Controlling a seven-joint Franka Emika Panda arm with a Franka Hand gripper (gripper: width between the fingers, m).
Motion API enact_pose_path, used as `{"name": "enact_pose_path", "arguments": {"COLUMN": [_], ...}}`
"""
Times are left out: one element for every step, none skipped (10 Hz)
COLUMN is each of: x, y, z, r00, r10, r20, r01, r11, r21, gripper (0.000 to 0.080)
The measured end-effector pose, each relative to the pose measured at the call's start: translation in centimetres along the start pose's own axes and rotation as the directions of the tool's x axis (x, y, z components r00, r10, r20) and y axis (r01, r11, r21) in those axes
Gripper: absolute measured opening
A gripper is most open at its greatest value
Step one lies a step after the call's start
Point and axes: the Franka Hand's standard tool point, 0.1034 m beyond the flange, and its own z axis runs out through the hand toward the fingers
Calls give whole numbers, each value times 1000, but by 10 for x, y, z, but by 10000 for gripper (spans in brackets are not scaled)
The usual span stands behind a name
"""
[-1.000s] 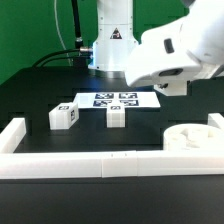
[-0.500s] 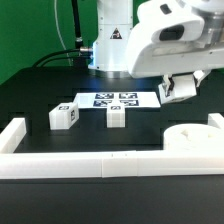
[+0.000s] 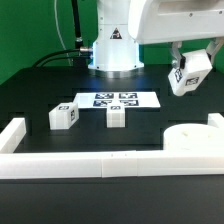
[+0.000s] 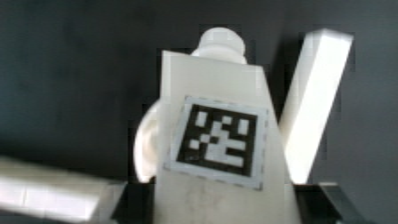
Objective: Assemble stool
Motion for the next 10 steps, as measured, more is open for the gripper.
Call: {"name": "enact_pose_path", "arguments": {"x": [1, 11, 19, 29, 31, 29, 31, 29, 30, 32], "y": [-1, -5, -9, -8, -5, -4, -2, -2, -5, -15], "z": [2, 3, 0, -7, -8, -6, -7, -4, -3, 1], "r00": [999, 988, 971, 937, 901, 881, 846, 849, 845, 838], "r10": [-1, -17, -46, -76, -108, -108, -112, -112, -114, -128], "r20": [-46, -155, -233, -340, -420, -460, -521, -517, -522, -530], "r01": [1, 14, 38, 60, 81, 77, 71, 72, 75, 89], "r11": [1000, 1000, 999, 997, 993, 993, 993, 993, 993, 991], "r21": [-5, -19, -37, -58, -81, -86, -97, -96, -96, -98], "gripper": [325, 325, 325, 325, 325, 325, 325, 325, 325, 325]}}
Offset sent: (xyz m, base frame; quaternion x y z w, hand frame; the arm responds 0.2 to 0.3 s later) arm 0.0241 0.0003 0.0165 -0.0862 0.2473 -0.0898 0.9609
